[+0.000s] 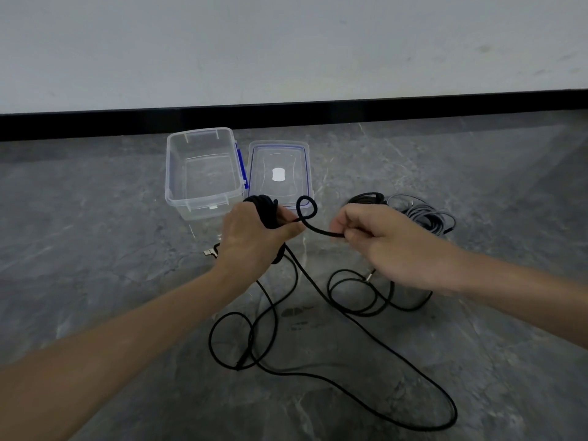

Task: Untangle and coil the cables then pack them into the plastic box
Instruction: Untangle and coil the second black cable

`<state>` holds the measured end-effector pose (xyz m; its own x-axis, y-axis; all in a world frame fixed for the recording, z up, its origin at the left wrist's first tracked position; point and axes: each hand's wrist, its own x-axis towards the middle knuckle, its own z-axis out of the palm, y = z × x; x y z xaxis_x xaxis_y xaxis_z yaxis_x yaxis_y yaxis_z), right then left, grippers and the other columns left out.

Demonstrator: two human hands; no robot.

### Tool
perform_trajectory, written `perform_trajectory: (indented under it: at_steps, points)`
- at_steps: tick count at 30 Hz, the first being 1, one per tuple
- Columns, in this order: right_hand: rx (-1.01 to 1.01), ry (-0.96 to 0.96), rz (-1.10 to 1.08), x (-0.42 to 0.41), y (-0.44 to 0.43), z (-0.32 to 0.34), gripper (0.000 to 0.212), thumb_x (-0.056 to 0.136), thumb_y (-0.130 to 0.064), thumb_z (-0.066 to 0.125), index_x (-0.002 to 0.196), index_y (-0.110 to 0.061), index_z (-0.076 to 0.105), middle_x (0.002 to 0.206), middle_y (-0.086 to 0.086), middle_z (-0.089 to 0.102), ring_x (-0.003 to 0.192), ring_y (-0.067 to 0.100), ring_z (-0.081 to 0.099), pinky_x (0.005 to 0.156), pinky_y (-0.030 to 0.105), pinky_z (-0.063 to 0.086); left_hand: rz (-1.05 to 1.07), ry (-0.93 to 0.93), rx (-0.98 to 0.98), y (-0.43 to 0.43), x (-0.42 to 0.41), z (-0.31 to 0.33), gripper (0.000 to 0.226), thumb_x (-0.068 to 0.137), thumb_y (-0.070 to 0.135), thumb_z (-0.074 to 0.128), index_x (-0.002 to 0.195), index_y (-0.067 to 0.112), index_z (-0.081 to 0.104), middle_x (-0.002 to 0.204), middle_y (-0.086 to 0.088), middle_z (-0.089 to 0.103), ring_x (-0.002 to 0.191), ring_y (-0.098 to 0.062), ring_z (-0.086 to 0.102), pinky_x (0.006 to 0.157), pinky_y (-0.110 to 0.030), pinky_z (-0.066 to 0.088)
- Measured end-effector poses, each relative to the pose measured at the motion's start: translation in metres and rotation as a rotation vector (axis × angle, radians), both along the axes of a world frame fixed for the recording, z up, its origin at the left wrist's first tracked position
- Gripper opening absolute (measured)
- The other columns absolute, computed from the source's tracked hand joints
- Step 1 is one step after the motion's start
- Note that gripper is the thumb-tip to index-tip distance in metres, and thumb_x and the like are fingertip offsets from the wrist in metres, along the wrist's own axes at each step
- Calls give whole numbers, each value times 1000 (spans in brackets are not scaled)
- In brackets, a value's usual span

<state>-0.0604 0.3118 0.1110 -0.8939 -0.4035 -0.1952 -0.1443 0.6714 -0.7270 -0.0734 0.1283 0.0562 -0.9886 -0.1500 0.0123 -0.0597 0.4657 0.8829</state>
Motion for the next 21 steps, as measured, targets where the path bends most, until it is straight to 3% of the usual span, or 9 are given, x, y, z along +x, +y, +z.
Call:
perform_trajectory:
  at_steps: [2, 4, 6, 8, 12, 17, 21]
  points:
    - [-54, -33, 35, 0, 0, 8, 12, 94, -21, 54, 86, -24, 62, 75, 0, 61, 65, 9, 55, 66, 27, 50, -15, 6, -45, 1, 0, 2, 15, 74, 24, 83, 71, 19, 69, 64, 18, 62, 58, 12, 56, 54, -3, 40]
    - [-56, 80, 73, 1, 0, 11, 17, 83, -39, 63, 84, -21, 63, 77, -2, 64, 72, 13, 61, 73, 36, 55, -37, 9, -66, 1, 1, 5, 21, 72, 24, 84, 66, 19, 65, 54, 20, 57, 54, 12, 55, 51, -4, 38]
    - [-54, 280, 81, -1, 0, 11, 17, 82, -35, 67, 79, -19, 63, 74, -6, 64, 73, 11, 62, 74, 37, 54, -87, 6, -80, 5, 3, 6, 25, 72, 23, 85, 64, 20, 62, 49, 23, 56, 54, 13, 55, 51, -4, 38]
    - [-52, 451, 88, -6, 1, 10, 16, 88, -25, 67, 77, -14, 62, 71, -8, 63, 72, 11, 60, 71, 31, 51, -126, -1, -95, 9, 7, 7, 22, 72, 23, 85, 67, 22, 63, 54, 22, 58, 58, 14, 56, 56, -3, 41]
    - [-15, 732, 44, -22, 5, 10, 21, 91, -28, 61, 78, -11, 63, 72, -4, 61, 70, 9, 54, 64, 15, 42, -177, -3, -111, 12, 12, 14, 22, 71, 25, 85, 67, 28, 64, 63, 17, 62, 60, 11, 58, 61, -3, 44]
    - [41, 919, -23, -42, 14, 9, 28, 97, -27, 56, 79, -6, 63, 70, -1, 55, 66, 8, 45, 60, 9, 32, -259, -16, -105, 20, 20, 23, 22, 70, 25, 86, 64, 29, 65, 60, 14, 66, 65, 1, 64, 65, -12, 51]
    - [129, 937, -64, -61, 25, 6, 38, 99, -32, 52, 72, -5, 59, 62, 1, 50, 56, 15, 43, 52, 17, 25, -425, -50, -107, 27, 31, 27, 20, 71, 26, 85, 65, 31, 66, 61, 15, 65, 64, 2, 63, 66, -12, 51]
